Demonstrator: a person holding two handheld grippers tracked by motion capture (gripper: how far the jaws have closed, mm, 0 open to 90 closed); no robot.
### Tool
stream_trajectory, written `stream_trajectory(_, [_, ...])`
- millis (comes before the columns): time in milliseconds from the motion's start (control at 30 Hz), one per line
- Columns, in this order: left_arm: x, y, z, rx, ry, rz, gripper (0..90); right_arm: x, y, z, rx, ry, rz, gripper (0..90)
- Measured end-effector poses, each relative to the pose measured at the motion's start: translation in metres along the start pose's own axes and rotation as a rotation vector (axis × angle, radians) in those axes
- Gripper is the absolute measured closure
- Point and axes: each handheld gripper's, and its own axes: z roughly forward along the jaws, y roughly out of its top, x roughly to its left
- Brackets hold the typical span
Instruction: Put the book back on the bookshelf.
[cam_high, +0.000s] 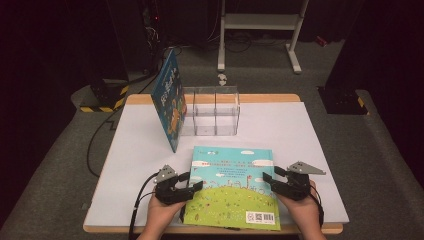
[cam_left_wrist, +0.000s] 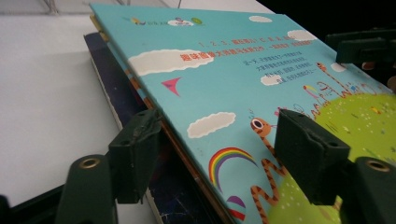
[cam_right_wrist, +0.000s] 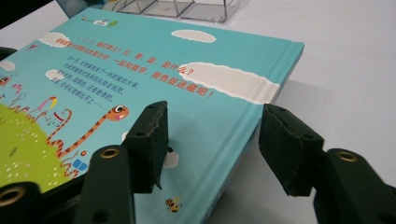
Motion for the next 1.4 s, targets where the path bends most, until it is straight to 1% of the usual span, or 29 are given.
stream_trajectory(33, [0.001,-0.001,0.000,0.001,-0.004,-0.006,28.6,0.000,0.000,0.000,0.007,0.004,0.005,36.7])
stream_trajectory(67, [0.001,-0.001,0.001,0.001,-0.006,-0.005,26.8,-0.001,-0.001,-0.001,0.008,0.008,0.008,32.8])
stream_trajectory(100, [0.002,-0.002,0.001,0.002,-0.014,-0.012,25.9,-0.001,-0.002,-0.002,0.014,0.005,0.019,28.0])
stream_trajectory(167, [0.002,-0.003,0.002,0.010,-0.037,-0.023,25.2,-0.003,-0.006,-0.003,0.036,0.032,0.055,19.8])
stream_trajectory(200, [0.002,-0.003,0.003,0.015,-0.043,-0.027,23.9,-0.004,-0.008,-0.003,0.043,0.050,0.075,17.1])
stream_trajectory(267, [0.002,-0.004,0.005,0.021,-0.055,-0.037,20.6,-0.005,-0.010,-0.001,0.053,0.081,0.104,14.0])
stream_trajectory(333, [0.001,-0.004,0.008,0.028,-0.070,-0.045,19.7,-0.002,-0.010,0.002,0.075,0.110,0.126,13.4])
stream_trajectory(400, [0.001,-0.004,0.008,0.030,-0.076,-0.051,19.2,0.000,-0.010,0.005,0.082,0.129,0.130,13.1])
stream_trajectory(433, [0.002,-0.004,0.008,0.033,-0.081,-0.051,19.3,0.001,-0.010,0.006,0.081,0.136,0.121,12.9])
stream_trajectory(533, [0.002,-0.003,0.010,0.046,-0.097,-0.062,19.1,0.006,-0.009,0.009,0.097,0.160,0.120,12.2])
stream_trajectory(567, [0.001,-0.003,0.011,0.051,-0.099,-0.063,19.0,0.006,-0.008,0.010,0.101,0.161,0.116,11.6])
stream_trajectory(600, [0.001,-0.003,0.011,0.051,-0.098,-0.065,18.9,0.007,-0.008,0.011,0.108,0.159,0.123,11.5])
stream_trajectory(700, [-0.001,0.000,0.011,0.067,-0.088,-0.057,19.0,0.006,-0.006,0.011,0.124,0.161,0.127,12.2])
stream_trajectory(800, [-0.002,0.002,0.010,0.080,-0.080,-0.053,19.2,0.007,-0.003,0.010,0.142,0.154,0.135,14.7])
stream_trajectory(833, [-0.002,0.002,0.010,0.081,-0.079,-0.052,19.3,0.007,-0.003,0.010,0.141,0.152,0.141,16.0])
stream_trajectory(967, [-0.003,0.005,0.010,0.085,-0.069,-0.044,19.9,0.008,0.000,0.008,0.137,0.138,0.128,17.1])
stream_trajectory(1200, [-0.006,0.015,0.010,0.049,-0.049,-0.039,24.8,0.008,0.009,0.004,0.103,0.111,0.115,20.3])
stream_trajectory(1267, [-0.007,0.019,0.010,0.042,-0.047,-0.036,25.6,0.007,0.012,0.003,0.093,0.104,0.120,21.0])
stream_trajectory(1400, [-0.007,0.028,0.010,0.026,-0.038,-0.026,27.9,0.007,0.020,0.003,0.079,0.088,0.108,21.5])
